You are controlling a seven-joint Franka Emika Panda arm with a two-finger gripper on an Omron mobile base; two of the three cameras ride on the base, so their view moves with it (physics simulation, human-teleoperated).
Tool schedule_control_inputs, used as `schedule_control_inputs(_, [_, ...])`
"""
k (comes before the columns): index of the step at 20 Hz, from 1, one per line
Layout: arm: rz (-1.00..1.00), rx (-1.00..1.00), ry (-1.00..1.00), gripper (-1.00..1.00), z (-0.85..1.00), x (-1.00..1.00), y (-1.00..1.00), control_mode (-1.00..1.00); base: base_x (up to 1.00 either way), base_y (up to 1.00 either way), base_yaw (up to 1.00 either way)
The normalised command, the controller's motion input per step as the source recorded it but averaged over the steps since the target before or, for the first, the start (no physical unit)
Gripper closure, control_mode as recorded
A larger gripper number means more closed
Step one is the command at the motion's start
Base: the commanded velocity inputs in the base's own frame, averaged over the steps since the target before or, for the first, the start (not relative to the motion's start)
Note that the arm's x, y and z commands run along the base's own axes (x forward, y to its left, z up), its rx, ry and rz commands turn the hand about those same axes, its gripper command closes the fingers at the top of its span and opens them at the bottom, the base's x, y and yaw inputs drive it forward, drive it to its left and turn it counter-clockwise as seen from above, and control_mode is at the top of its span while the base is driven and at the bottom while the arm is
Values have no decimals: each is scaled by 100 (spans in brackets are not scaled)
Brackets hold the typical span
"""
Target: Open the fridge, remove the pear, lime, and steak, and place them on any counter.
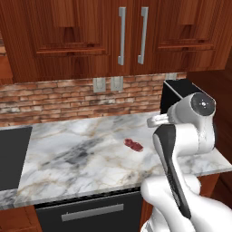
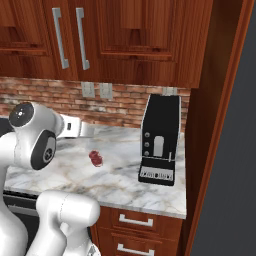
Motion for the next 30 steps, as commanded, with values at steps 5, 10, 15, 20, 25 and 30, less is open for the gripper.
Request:
schedule_control_inputs(5, [-9, 0, -1, -100, 81, -40, -7, -100, 0, 0, 0])
schedule_control_inputs(10, [6, 1, 0, -100, 50, -53, -17, -100, 0, 0, 0])
schedule_control_inputs(15, [16, 3, -2, -100, 14, -56, -2, -100, 0, 0, 0])
schedule_control_inputs(20, [0, 0, 0, -100, 0, -4, 0, -100, 0, 0, 0])
schedule_control_inputs(25, [0, 0, 0, -100, 0, 0, 0, -100, 0, 0, 0])
schedule_control_inputs(30, [0, 0, 0, -100, 0, 0, 0, 100, -9, 0, 0])
